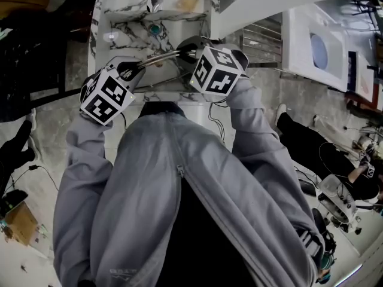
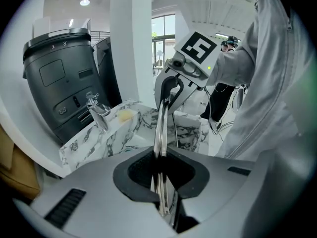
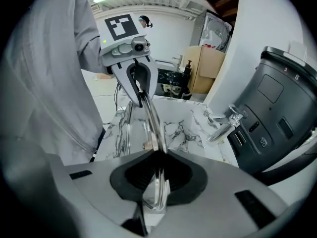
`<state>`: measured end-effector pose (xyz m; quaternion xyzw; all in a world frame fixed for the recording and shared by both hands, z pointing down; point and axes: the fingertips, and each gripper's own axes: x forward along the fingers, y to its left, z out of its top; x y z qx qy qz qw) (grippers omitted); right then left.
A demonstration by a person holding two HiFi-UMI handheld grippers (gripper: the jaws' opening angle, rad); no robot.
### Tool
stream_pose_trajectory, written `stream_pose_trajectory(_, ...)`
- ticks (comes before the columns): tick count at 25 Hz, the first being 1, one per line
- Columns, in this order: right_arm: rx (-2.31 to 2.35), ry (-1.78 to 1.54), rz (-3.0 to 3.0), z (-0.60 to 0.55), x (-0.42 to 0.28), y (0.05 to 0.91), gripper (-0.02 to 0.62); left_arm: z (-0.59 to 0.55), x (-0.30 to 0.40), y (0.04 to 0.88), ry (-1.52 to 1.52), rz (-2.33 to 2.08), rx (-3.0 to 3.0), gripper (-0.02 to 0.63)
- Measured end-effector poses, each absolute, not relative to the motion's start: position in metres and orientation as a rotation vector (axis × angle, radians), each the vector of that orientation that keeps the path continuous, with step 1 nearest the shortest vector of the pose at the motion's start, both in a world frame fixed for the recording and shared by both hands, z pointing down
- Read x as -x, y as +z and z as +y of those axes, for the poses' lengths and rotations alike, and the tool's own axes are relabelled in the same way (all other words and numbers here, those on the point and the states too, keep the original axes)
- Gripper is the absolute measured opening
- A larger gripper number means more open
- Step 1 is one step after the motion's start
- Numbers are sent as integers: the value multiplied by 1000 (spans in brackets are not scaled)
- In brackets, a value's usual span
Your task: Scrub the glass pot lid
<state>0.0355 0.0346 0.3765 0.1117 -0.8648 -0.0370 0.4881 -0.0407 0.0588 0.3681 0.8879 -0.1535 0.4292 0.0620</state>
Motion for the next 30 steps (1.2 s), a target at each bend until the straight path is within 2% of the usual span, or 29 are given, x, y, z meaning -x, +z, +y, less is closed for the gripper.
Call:
stream_pose_trajectory(8, -269, -103, -2176, 58, -31, 366, 48, 68, 49, 366, 1170, -394, -2622, 86)
stream_pose_trajectory(13, -301, -147, -2184, 75, -31, 364, 48, 83, 60, 356, 1109, -313, -2576, 172)
stream_pose_trajectory(23, -379, -193, -2188, 113, -36, 362, 48, 77, 87, 330, 917, -335, -2530, 170)
stream_pose_trajectory(30, -408, -187, -2196, 124, -36, 363, 48, 51, 35, 361, 772, -214, -2430, 170)
